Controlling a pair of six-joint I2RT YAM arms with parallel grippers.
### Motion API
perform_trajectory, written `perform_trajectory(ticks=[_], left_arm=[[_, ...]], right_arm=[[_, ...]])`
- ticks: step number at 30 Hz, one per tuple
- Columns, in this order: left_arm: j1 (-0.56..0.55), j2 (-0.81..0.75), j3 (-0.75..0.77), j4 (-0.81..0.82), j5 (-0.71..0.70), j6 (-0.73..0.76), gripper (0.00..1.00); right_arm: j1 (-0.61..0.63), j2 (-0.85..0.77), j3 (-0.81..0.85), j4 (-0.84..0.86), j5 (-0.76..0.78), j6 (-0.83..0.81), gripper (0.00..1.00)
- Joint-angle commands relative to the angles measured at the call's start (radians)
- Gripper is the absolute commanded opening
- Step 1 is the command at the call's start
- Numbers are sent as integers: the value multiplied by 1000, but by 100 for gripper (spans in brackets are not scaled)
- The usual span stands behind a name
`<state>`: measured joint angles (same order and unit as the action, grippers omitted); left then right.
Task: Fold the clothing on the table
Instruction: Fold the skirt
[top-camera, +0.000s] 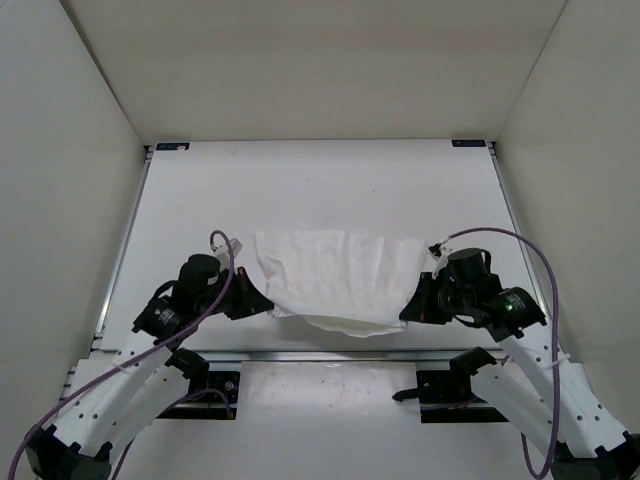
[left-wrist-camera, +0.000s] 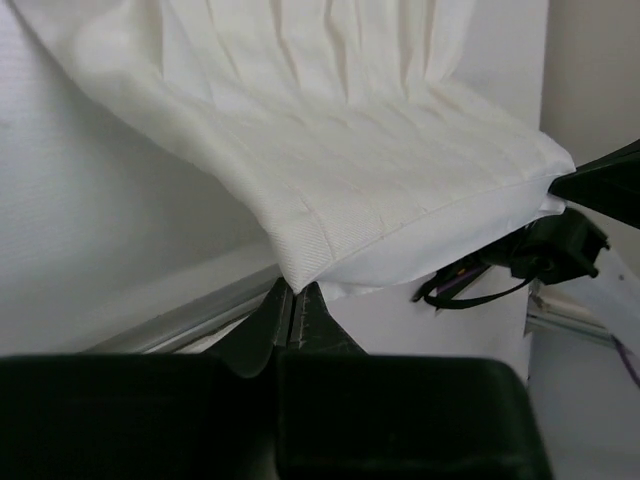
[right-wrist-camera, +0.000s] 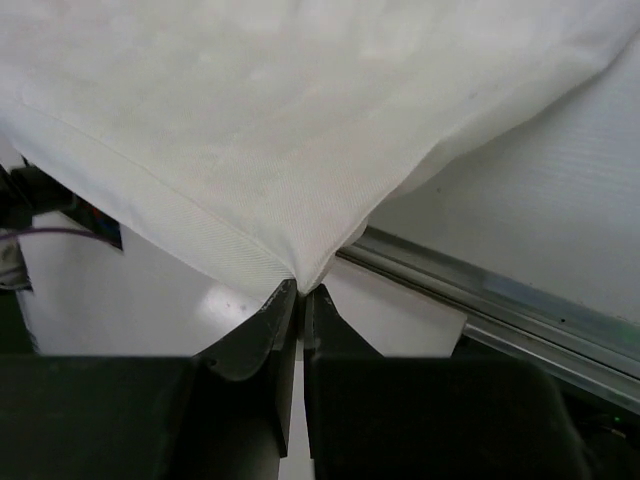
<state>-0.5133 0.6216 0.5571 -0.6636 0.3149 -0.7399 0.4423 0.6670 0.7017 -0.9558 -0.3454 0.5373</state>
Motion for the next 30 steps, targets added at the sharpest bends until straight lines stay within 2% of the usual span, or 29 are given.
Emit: perform_trajectory(ticks=[1,5,11,15,16,17,18,19,21,22,23,25,28,30], left_arm=[[68,70,101,7,13,31,0],[146,223,176,109,71,66,0],[257,567,328,258,127,93,0],[305,800,469,344,135,91,0],[320,885,506,363,150,83,1],[335,977,562,383,165,80,13],[344,1027,649,387,168,74,24],[351,1123,688,384,197,76,32],[375,1249,821,377,248,62,35],[380,1268,836,407,268,54,37],[392,1280,840,423,292,33,46],[403,1262,793,475,322,19,48],[407,1190,681,486,311,33,50],[389,1106,592,475,284,68,56]], right_arm=[[-111,75,119,-78,-47,-97,0],[-259,237,214,-29,-113,-203,0],[-336,555,369,92,-127,-246,0],[-378,835,563,178,-95,-224,0],[-385,927,635,190,-84,-220,0],[-396,977,681,209,-61,-211,1],[-395,1062,762,225,-57,-201,13],[-405,1145,860,251,-72,-201,19],[-398,1245,999,224,-41,-186,43],[-387,1288,1088,198,-27,-191,48],[-386,1307,1117,180,21,-194,54],[-378,1292,1107,183,72,-186,58],[-366,1183,928,256,75,-160,59],[-361,1097,770,325,63,-136,61]])
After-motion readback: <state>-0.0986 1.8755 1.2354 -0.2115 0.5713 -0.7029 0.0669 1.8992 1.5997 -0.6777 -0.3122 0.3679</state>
